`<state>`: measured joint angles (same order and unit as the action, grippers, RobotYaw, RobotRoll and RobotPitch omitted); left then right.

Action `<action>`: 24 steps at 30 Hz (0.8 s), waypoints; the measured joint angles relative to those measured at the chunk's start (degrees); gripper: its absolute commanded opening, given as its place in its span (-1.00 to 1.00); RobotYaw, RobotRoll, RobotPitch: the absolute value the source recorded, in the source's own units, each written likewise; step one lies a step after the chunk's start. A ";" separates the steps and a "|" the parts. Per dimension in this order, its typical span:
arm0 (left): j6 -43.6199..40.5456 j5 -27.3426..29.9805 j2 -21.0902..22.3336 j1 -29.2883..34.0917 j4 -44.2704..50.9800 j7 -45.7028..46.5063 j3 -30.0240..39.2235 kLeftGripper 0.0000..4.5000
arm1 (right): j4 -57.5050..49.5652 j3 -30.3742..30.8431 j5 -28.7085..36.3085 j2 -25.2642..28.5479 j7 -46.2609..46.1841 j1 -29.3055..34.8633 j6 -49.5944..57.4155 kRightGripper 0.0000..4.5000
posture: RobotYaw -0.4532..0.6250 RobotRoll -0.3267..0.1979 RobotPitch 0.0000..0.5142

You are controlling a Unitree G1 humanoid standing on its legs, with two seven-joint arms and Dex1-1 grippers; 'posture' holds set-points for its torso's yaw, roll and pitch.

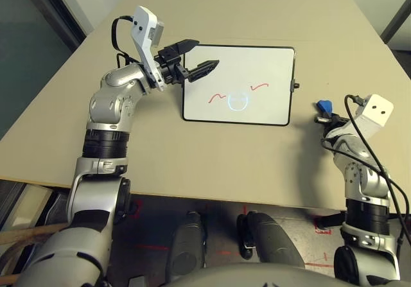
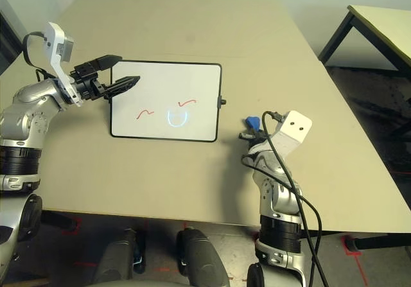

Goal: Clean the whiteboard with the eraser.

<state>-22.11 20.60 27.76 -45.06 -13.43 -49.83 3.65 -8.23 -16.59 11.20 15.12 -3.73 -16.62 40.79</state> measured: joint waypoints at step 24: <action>-5.38 -0.35 2.85 2.93 2.16 -5.57 -4.98 1.00 | 9.26 38.01 -16.24 30.63 51.34 -26.30 -18.60 -0.76 | -0.36 0.25 -0.62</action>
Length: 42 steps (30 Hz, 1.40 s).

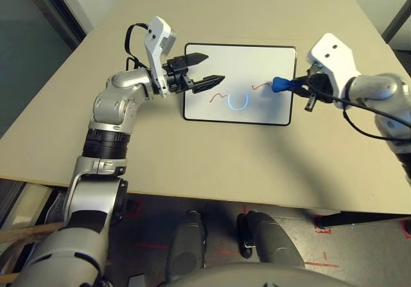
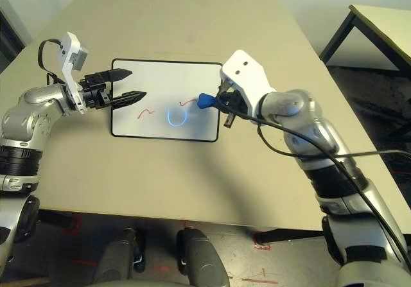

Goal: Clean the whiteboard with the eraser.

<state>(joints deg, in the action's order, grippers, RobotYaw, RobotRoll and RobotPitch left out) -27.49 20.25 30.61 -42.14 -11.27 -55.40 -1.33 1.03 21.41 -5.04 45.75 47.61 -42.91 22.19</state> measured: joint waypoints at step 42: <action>-7.45 1.70 0.58 2.79 7.21 0.32 -1.25 1.00 | 6.98 -3.77 -12.87 -1.86 4.11 -0.97 -7.54 -1.00 | -0.38 0.25 -0.46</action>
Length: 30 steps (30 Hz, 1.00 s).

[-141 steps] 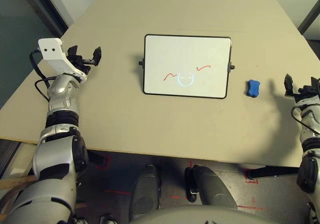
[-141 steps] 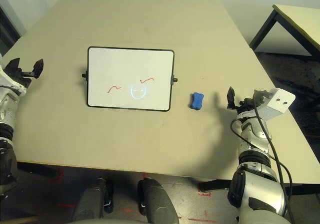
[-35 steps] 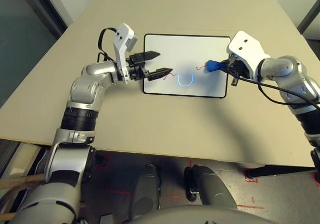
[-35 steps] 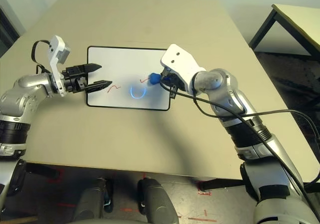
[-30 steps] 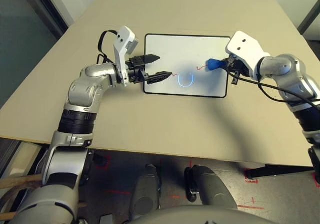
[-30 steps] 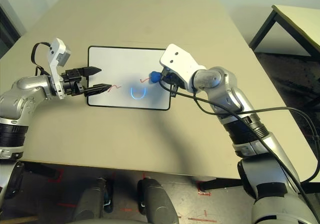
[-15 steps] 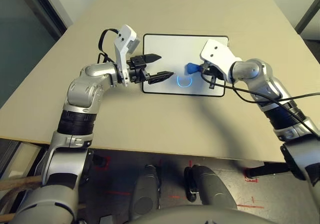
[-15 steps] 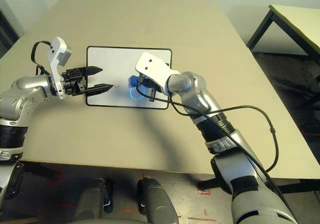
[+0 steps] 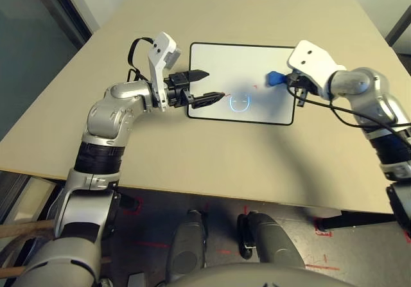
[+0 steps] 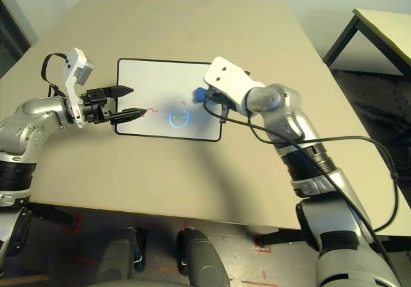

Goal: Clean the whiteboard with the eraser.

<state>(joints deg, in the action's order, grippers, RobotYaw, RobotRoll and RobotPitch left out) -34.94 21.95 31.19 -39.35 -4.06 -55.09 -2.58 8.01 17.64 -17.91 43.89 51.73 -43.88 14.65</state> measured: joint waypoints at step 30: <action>-0.48 0.32 -1.01 -0.23 -0.03 0.81 -0.54 1.00 | 3.53 4.28 -4.44 -11.29 1.00 -5.22 -0.68 -1.00 | -0.36 0.25 -0.41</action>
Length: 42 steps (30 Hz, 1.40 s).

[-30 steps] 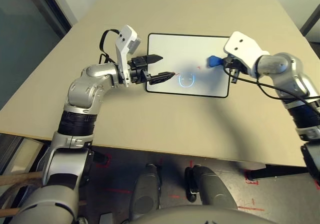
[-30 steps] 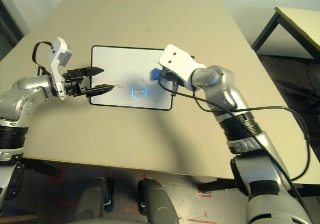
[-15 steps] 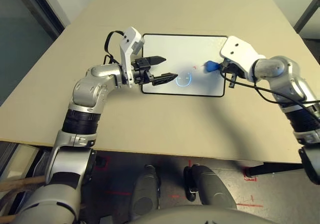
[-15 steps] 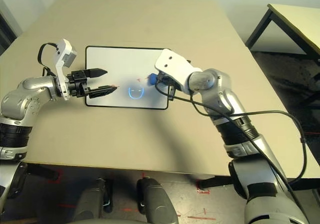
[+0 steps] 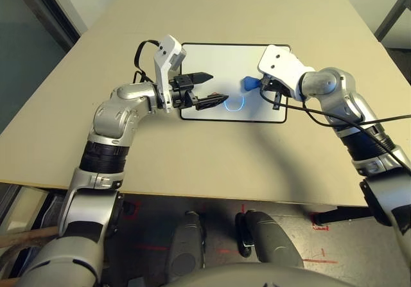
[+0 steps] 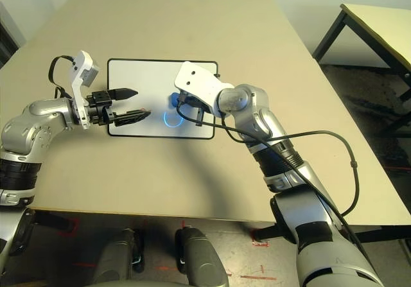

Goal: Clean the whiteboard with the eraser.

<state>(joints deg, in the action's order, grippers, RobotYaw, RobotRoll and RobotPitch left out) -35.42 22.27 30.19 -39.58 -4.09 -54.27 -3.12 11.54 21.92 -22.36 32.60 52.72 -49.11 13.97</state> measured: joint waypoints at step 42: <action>-0.44 0.33 0.01 0.09 0.87 0.04 -0.11 1.00 | 9.53 0.10 -0.04 -7.44 -4.15 -8.28 0.62 -1.00 | -0.34 0.25 -0.39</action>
<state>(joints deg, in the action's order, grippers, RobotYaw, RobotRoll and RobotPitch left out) -35.86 22.60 30.20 -39.49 -3.21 -54.24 -3.23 21.06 22.02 -22.40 25.16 48.57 -57.39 14.59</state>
